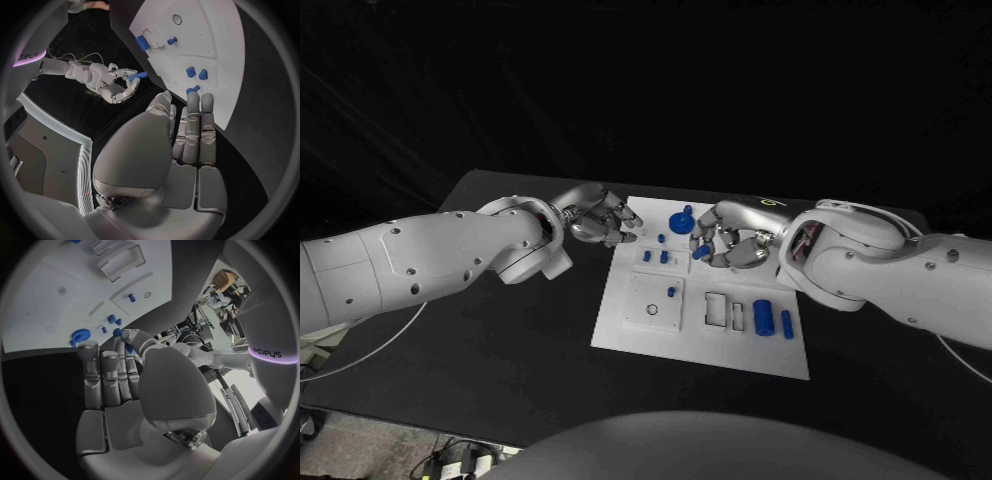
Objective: Assemble the parts on the task board
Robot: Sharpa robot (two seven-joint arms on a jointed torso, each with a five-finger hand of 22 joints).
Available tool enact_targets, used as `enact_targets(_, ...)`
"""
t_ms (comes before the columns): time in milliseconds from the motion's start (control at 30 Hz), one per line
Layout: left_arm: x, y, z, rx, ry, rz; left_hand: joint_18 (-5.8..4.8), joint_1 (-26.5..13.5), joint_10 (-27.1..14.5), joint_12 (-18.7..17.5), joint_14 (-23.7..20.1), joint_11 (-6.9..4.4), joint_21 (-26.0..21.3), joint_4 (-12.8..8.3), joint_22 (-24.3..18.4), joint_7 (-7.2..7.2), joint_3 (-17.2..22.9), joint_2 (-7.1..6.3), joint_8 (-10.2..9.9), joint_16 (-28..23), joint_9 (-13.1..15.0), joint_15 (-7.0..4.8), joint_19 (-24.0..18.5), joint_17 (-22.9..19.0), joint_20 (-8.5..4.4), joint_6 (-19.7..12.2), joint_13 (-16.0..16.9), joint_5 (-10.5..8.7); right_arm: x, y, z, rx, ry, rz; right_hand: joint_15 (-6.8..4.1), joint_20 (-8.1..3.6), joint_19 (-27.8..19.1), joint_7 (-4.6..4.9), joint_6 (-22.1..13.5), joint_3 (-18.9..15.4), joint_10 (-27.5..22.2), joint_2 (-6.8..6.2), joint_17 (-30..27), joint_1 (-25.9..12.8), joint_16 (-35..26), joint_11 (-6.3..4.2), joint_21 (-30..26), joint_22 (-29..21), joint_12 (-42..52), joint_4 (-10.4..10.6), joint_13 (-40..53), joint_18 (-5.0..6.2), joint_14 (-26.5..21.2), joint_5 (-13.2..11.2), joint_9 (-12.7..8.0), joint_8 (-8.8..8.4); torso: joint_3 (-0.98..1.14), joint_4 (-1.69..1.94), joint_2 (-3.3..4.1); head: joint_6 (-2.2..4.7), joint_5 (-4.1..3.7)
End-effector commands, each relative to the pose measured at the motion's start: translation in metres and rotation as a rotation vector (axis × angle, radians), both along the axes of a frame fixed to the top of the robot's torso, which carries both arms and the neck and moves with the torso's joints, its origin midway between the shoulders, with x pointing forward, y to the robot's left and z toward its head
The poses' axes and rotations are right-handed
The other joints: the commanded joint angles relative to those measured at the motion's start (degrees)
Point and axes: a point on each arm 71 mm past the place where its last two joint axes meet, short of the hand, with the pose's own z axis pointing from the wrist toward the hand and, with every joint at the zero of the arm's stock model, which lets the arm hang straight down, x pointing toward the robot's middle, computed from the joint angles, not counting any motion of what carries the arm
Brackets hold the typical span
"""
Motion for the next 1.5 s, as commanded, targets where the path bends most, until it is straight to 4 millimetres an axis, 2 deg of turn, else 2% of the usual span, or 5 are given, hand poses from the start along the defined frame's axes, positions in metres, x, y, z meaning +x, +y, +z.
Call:
enact_targets(33,0.0,-0.002,-0.001,-0.006,0.009,-0.011,0.65,0.1,0.2,0.3,0.0,0.06,-0.2,0.1,1.3,0.14,0.4,0.33,0.1,0.2,0.0,0.17,0.2,-0.1,0.19,-0.1,0.0,0.39,-0.006,0.016,-0.011,-0.019,0.145,0.033,0.16,0.06,-0.4,0.07,-0.4,0.3,0.1,-0.07,0.0,-0.6,-0.1,0.0,-0.2,4.5,-0.3,0.2,-0.1,0.05,0.0,-0.2,5.9,-0.18,0.05,0.08,-0.22,-0.01,0.63)
enact_targets(333,0.0,-0.001,-0.002,-0.007,0.006,-0.007,0.66,0.1,0.2,0.3,0.0,0.06,-0.2,0.1,1.3,0.16,0.4,0.38,0.1,0.2,0.0,0.19,0.2,-0.1,0.2,-0.1,-0.1,0.41,-0.02,0.069,-0.033,-0.062,0.232,0.14,0.24,0.13,-0.7,0.13,-0.8,0.4,-0.1,-0.09,0.3,-0.7,0.1,0.09,-0.6,4.3,-0.6,0.2,-0.3,0.14,0.2,-0.4,5.8,-0.5,0.03,0.13,-0.17,-0.01,1.39)
enact_targets(633,-0.001,-0.001,-0.001,-0.007,0.005,-0.003,0.66,0.2,0.2,0.3,0.0,0.06,-0.2,0.1,1.3,0.19,0.5,0.44,0.1,0.2,0.0,0.2,0.2,-0.2,0.21,-0.1,-0.1,0.44,-0.027,0.094,-0.057,-0.121,0.228,0.186,0.29,0.19,-0.3,0.23,-1.2,0.6,-0.2,-0.16,1.7,-0.7,0.9,0.17,0.1,4.5,-0.9,0.0,-0.5,0.04,0.9,-0.2,5.6,-0.9,0.07,0.06,-0.12,-0.01,1.99)
enact_targets(900,0.0,0.0,-0.001,-0.006,0.004,0.0,0.68,0.5,0.2,0.4,-0.1,0.07,-0.2,0.1,1.3,0.27,0.7,0.62,0.1,0.3,0.0,0.22,0.3,-0.3,0.25,-0.1,-0.1,0.61,-0.031,0.101,-0.067,-0.152,0.205,0.2,0.34,0.24,0.4,0.32,-1.3,0.8,-0.2,-0.18,3.2,-0.7,1.9,0.26,1.3,4.8,-1.2,-0.1,-0.7,-0.13,1.9,-0.1,5.4,-1.25,0.02,-0.1,-0.15,-0.01,1.89)
enact_targets(1500,0.0,0.0,-0.001,-0.007,0.004,-0.002,0.69,0.7,0.2,0.4,-0.1,0.11,-0.2,0.1,1.4,0.35,0.9,0.76,0.0,0.3,0.0,0.26,0.3,-0.4,0.28,-0.1,-0.1,0.84,-0.03,0.094,-0.068,-0.136,0.105,0.174,0.34,0.28,0.7,0.32,-1.0,1.0,0.0,-0.07,4.1,-0.7,2.6,0.26,1.9,4.9,-1.4,-0.2,-0.8,-0.18,2.5,0.2,5.3,-1.34,0.04,0.02,-0.13,-0.01,1.71)
